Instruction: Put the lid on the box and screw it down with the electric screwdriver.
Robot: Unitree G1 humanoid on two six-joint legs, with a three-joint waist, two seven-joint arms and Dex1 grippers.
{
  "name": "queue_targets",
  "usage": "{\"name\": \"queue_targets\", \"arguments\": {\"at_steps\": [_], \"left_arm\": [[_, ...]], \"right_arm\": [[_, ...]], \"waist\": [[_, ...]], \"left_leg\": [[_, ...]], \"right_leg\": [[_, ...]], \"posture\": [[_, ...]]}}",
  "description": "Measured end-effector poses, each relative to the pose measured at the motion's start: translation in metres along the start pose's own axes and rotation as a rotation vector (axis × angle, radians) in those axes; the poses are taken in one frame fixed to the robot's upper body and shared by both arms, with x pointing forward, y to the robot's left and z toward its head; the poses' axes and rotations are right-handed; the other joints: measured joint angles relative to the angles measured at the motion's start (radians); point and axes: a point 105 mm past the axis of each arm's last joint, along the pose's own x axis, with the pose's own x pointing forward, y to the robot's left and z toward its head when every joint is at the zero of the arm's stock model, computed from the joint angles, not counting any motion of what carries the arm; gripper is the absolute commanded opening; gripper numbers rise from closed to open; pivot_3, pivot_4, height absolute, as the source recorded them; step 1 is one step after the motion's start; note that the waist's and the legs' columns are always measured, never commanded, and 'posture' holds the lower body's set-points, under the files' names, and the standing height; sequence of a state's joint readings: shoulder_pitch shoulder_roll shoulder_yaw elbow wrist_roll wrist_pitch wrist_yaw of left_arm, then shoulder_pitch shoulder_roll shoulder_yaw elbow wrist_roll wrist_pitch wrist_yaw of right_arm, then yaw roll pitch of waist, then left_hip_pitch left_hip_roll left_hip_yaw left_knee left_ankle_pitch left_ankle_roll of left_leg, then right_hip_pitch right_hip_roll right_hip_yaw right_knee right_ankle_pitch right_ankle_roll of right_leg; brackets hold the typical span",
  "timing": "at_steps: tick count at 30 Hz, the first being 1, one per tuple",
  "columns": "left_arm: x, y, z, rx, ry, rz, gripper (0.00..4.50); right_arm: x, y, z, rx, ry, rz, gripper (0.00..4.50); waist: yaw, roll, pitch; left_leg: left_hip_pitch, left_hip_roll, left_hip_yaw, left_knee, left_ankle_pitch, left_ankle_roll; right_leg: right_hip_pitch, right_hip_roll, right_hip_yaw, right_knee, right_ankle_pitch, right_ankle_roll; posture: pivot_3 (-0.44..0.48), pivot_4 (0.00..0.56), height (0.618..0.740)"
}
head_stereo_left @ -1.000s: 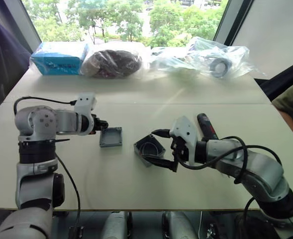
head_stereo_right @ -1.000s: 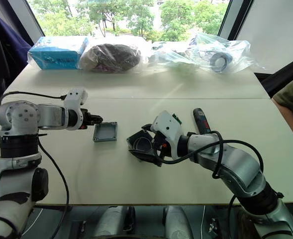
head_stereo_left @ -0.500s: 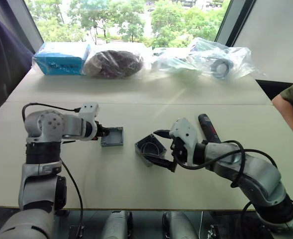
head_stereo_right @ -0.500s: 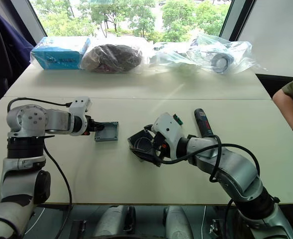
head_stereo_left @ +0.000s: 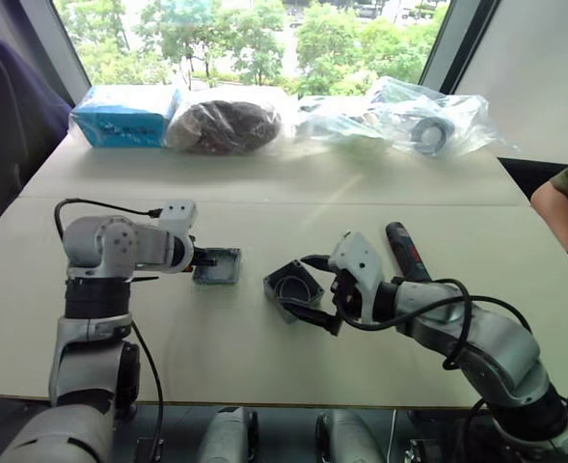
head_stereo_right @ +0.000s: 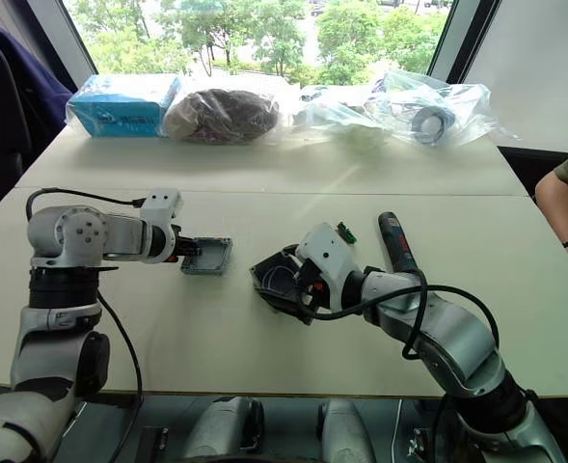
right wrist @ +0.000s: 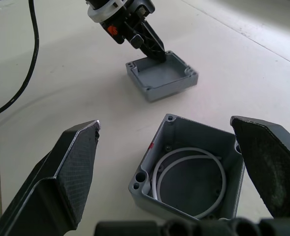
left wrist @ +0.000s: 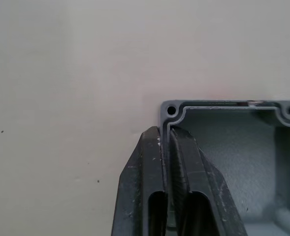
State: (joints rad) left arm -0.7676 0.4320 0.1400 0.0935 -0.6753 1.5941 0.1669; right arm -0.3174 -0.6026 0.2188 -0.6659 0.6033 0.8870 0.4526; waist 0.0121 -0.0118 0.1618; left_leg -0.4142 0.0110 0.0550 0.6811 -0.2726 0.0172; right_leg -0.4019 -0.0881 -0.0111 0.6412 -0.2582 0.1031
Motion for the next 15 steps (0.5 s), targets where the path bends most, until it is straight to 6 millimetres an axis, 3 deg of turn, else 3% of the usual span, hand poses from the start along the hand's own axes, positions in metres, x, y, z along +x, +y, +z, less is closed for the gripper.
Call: {"name": "queue_targets", "arguments": {"at_steps": [6,10,12,15], "left_arm": [[0.001,-0.001,0.000,-0.006,-0.017,0.009,0.02],[0.002,0.000,0.012,-0.049,-0.103,-0.020,0.02],[-0.004,-0.003,0.033,-0.074,-0.227,-0.101,0.02],[-0.031,-0.013,0.071,-0.026,-0.433,-0.235,0.02]], "right_arm": [[-0.004,-0.005,0.002,0.011,-0.016,-0.022,4.50],[-0.008,-0.011,0.013,0.057,-0.090,-0.041,4.50],[-0.008,-0.016,0.027,0.124,-0.165,-0.042,4.50],[-0.006,-0.028,0.045,0.179,-0.224,-0.058,4.50]], "waist": [[0.000,0.002,-0.001],[0.001,0.000,0.000],[-0.001,-0.003,0.002],[-0.004,-0.003,0.002]], "left_leg": [[0.005,0.000,0.000,-0.002,-0.001,0.000],[0.003,0.000,0.000,-0.003,-0.001,0.000],[-0.001,0.001,0.000,-0.003,0.000,0.000],[-0.012,0.001,0.000,-0.003,0.003,-0.006]], "right_leg": [[0.005,-0.001,0.000,-0.002,-0.001,-0.003],[0.003,-0.001,0.000,-0.002,-0.001,-0.003],[-0.002,-0.003,0.000,-0.002,0.000,-0.004],[-0.013,-0.004,0.000,-0.002,0.002,-0.003]], "posture": [[0.000,0.150,0.740],[0.000,0.150,0.740],[0.000,0.150,0.740],[0.000,0.150,0.740]]}}
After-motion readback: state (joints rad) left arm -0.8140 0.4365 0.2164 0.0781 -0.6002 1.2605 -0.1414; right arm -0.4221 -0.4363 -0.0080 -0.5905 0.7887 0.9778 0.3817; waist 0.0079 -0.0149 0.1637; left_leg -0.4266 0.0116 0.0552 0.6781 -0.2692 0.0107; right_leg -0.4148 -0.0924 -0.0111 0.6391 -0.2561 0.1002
